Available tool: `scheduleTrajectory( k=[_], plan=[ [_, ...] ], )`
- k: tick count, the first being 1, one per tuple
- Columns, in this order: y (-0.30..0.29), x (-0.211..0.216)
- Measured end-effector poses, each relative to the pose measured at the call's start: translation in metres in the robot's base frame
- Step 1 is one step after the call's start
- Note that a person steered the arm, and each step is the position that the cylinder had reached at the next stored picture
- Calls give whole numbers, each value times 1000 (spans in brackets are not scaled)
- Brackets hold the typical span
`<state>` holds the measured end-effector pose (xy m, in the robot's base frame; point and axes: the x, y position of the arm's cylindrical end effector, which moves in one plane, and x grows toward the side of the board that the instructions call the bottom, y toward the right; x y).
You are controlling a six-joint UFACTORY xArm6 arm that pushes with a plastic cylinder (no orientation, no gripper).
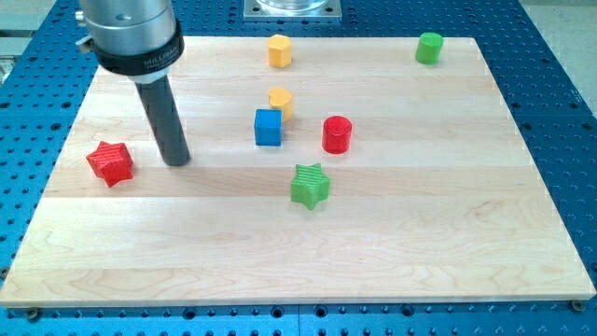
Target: Place the red star at the left center of the board
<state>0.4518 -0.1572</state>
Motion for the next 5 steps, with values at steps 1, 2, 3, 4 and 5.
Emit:
scheduleTrajectory(
  k=[1,2,3,4,5],
  plan=[
    [-27,31],
    [-56,29],
    [-78,29],
    [-72,30],
    [5,17]
  ],
)
